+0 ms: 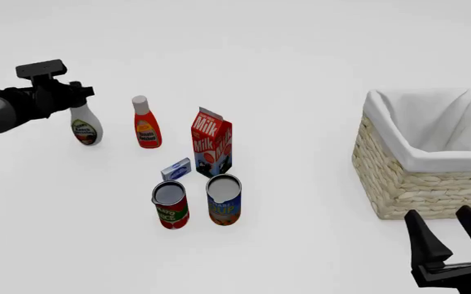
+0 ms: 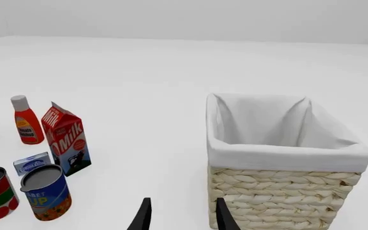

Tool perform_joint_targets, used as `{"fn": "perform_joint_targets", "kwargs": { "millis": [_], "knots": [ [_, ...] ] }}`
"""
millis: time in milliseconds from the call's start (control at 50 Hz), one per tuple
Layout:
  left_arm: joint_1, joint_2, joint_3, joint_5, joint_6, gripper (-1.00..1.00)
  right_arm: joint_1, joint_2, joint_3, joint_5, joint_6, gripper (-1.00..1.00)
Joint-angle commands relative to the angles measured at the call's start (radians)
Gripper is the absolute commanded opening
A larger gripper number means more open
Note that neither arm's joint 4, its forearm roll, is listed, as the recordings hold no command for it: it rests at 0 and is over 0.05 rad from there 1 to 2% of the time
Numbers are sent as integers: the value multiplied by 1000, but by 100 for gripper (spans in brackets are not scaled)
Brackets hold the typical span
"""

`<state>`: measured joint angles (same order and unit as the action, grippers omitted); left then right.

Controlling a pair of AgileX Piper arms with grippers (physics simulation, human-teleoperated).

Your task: Pick the salad dressing and place it in the basket.

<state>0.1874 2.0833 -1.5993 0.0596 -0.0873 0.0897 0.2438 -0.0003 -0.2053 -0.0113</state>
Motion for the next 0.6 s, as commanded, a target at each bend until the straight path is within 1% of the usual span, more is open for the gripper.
{"fn": "perform_joint_targets", "kwargs": {
  "millis": [20, 40, 180, 380, 440, 540, 600],
  "knots": [
    [11, -65, 41, -41, 37, -100, 4, -3, 0, 2, 1, 100],
    [20, -72, 45, -48, 46, -100, 4, -4, 0, 2, 1, 100],
    [30, -109, 66, -70, 55, -100, 5, -4, 0, 1, 0, 100],
    [9, -192, 48, -28, 70, -100, 9, 2, 0, -5, 1, 100],
    [-16, -230, 42, -6, 70, -100, 10, -1, 0, -4, 4, 100],
    [-86, -304, 49, 12, 85, -100, 13, 2, 0, -6, 9, 100],
    [-130, -345, 43, 35, 78, -100, 14, 9, 0, -17, 9, 100]
  ]
}}
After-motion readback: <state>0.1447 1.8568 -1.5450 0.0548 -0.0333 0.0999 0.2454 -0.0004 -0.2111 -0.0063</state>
